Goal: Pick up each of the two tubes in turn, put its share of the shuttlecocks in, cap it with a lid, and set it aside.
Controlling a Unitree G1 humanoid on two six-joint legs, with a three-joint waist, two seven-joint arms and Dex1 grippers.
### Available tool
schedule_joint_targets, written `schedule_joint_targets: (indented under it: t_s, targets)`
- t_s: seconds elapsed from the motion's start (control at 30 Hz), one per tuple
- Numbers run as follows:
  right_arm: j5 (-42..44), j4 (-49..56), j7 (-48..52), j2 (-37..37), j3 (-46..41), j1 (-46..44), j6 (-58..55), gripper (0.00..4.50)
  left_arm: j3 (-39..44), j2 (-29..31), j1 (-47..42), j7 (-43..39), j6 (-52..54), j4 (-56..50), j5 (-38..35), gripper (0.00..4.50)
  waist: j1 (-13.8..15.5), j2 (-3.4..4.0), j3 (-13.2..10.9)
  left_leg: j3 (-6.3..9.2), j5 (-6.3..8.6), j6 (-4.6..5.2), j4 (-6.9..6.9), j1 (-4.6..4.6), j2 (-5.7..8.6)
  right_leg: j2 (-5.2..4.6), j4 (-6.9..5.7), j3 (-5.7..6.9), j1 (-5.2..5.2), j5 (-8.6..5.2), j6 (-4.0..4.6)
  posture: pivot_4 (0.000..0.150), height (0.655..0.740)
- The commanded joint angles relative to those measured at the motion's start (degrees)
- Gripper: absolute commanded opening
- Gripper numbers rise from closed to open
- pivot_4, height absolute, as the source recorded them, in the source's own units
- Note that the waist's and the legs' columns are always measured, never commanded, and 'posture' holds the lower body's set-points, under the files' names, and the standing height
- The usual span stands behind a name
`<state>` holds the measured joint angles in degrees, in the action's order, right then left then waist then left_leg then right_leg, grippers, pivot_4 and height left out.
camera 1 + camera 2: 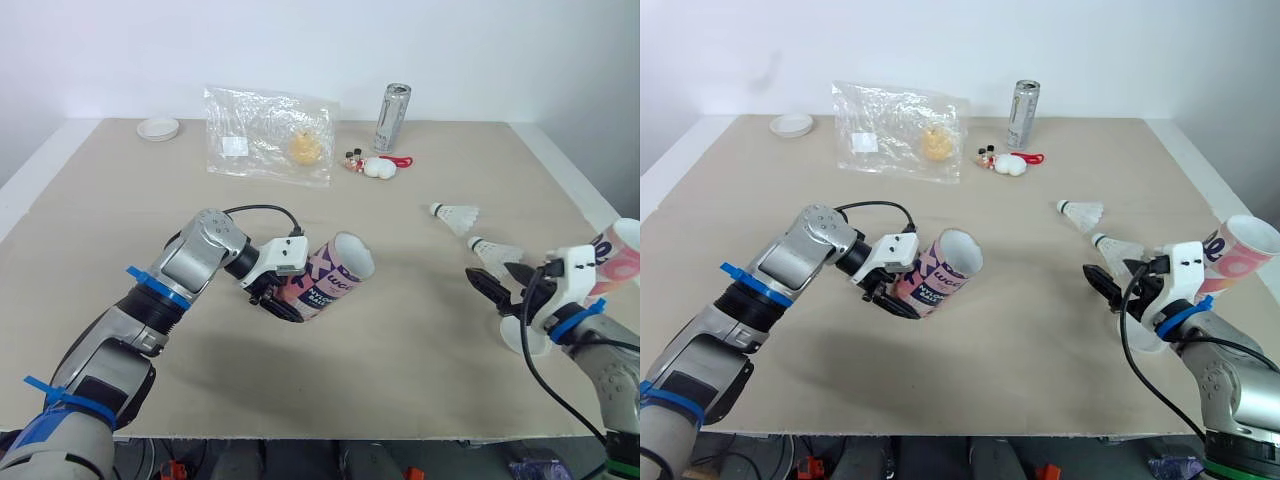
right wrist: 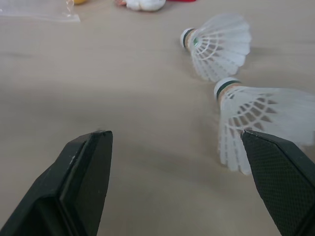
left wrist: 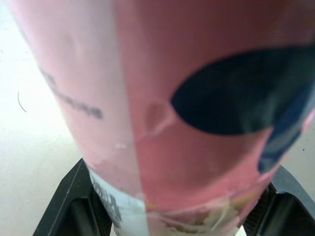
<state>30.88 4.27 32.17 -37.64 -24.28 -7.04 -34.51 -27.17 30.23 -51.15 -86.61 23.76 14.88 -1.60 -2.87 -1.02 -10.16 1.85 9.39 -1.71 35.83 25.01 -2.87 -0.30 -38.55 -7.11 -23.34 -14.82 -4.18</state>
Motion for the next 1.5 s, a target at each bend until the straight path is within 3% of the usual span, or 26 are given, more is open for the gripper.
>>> schedule_joint_targets:
  t_s: [0.03, 0.63, 0.73, 0.93, 1.0, 1.27, 1.4, 1.5]
  targets:
    - [-1.7, -2.03, 0.25, -0.79, 0.39, -2.09, 2.38, 4.46, 0.94, 1.01, -0.33, 0.17, 0.4, -1.72, -0.23, 2.75, 0.0, 0.0, 0.0, 0.0, 0.0, 0.0, 0.0, 0.0, 0.0, 0.0, 0.0, 0.01, 0.0, 0.0, 0.0, 0.15, 0.74]
    - [-9.64, -18.97, 0.32, -0.46, 6.94, -14.8, 7.69, 4.46, 1.09, 1.56, -0.2, 0.92, 0.61, -1.79, -0.26, 2.75, -0.03, 0.01, -0.01, -0.01, 0.0, 0.0, 0.0, 0.0, 0.0, 0.0, 0.01, -0.01, -0.01, 0.02, -0.02, 0.15, 0.74]
    - [-10.45, -21.07, -0.24, -0.3, 6.94, -16.35, 8.66, 3.63, 1.13, 1.79, -0.07, 1.02, 0.73, -1.9, -0.24, 2.75, -0.05, 0.01, -0.01, -0.01, 0.0, 0.0, 0.0, 0.0, 0.0, 0.0, 0.01, -0.01, -0.01, 0.02, -0.02, 0.15, 0.74]
    - [-10.87, -22.49, -0.81, -0.26, 6.5, -17.06, 9.67, 0.79, 1.08, 2.0, 0.19, 1.17, 1.02, -2.23, -0.41, 2.75, -0.04, 0.01, -0.01, -0.01, 0.0, 0.0, 0.0, 0.0, 0.0, 0.01, 0.01, -0.01, -0.01, 0.02, -0.02, 0.15, 0.74]
    - [-10.9, -22.09, -0.87, -0.36, 6.39, -16.79, 9.76, 0.07, 1.05, 2.01, 0.25, 1.19, 1.09, -2.32, -0.45, 2.75, -0.05, 0.02, -0.01, -0.01, 0.0, 0.0, -0.01, -0.01, 0.0, 0.01, 0.01, -0.01, 0.0, 0.02, -0.02, 0.15, 0.74]
    - [-7.39, -6.33, -0.39, -3.53, 4.16, -13.09, 2.12, 0.07, 0.88, 1.83, -0.33, 0.92, 0.52, -1.28, -0.25, 2.75, -0.03, 0.05, -0.02, 0.0, 0.0, 0.0, -0.01, 0.01, 0.0, 0.0, 0.0, -0.01, -0.02, 0.02, -0.02, 0.15, 0.74]
    - [-1.86, 7.43, 9.01, -12.67, 6.19, -17.68, -3.51, 0.07, 0.55, 1.72, -0.53, 0.41, -0.23, -0.31, -0.1, 2.75, -0.05, 0.3, -0.12, -0.01, 0.0, 0.0, 0.0, 0.02, 0.01, -0.01, 0.0, -0.02, -0.03, 0.03, -0.04, 0.15, 0.74]
    - [0.86, 11.85, 16.01, -17.33, 8.43, -22.13, -3.06, 0.07, 0.44, 1.44, -0.74, 0.19, -0.56, 0.31, 0.02, 2.75, -0.38, 0.63, -0.28, -0.13, 0.0, 0.0, -0.02, 0.0, 0.03, -0.01, 0.0, -0.15, -0.09, 0.06, -0.07, 0.15, 0.74]
